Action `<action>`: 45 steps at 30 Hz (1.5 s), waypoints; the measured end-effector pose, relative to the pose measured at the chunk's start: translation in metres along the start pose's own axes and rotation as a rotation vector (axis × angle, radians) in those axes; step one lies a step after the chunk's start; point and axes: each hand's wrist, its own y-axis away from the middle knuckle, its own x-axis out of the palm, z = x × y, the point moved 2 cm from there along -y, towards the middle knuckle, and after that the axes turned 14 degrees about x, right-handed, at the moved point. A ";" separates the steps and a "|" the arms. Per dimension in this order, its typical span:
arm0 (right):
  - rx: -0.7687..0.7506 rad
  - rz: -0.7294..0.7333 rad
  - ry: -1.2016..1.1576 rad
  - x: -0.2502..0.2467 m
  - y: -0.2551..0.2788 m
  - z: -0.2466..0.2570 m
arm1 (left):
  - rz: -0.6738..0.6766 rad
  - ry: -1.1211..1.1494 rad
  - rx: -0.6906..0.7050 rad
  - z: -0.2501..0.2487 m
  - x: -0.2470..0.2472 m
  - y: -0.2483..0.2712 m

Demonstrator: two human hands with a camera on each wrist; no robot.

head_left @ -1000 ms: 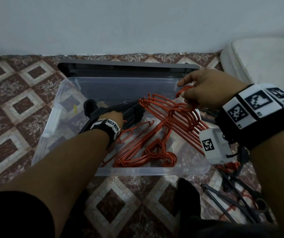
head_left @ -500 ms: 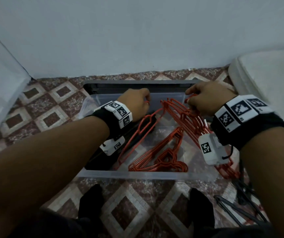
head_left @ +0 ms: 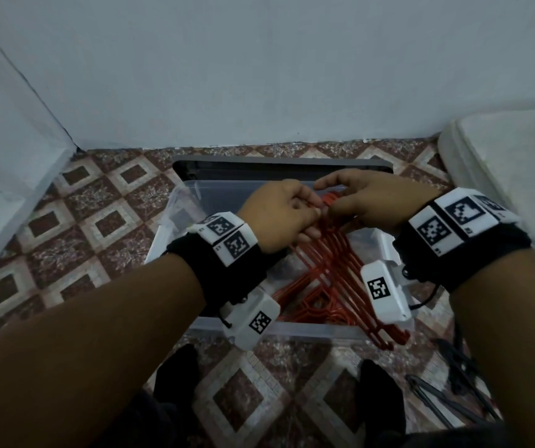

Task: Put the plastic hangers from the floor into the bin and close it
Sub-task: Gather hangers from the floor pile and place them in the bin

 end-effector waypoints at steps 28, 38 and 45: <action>-0.175 -0.329 0.367 -0.014 0.012 -0.003 | 0.210 -1.018 0.291 0.036 -0.055 -0.020; -0.091 -0.521 0.703 0.000 0.002 -0.007 | 0.196 -0.985 0.270 0.025 -0.057 -0.023; -0.087 -0.572 0.608 0.001 0.004 -0.002 | -0.002 -1.179 0.344 0.010 -0.062 -0.021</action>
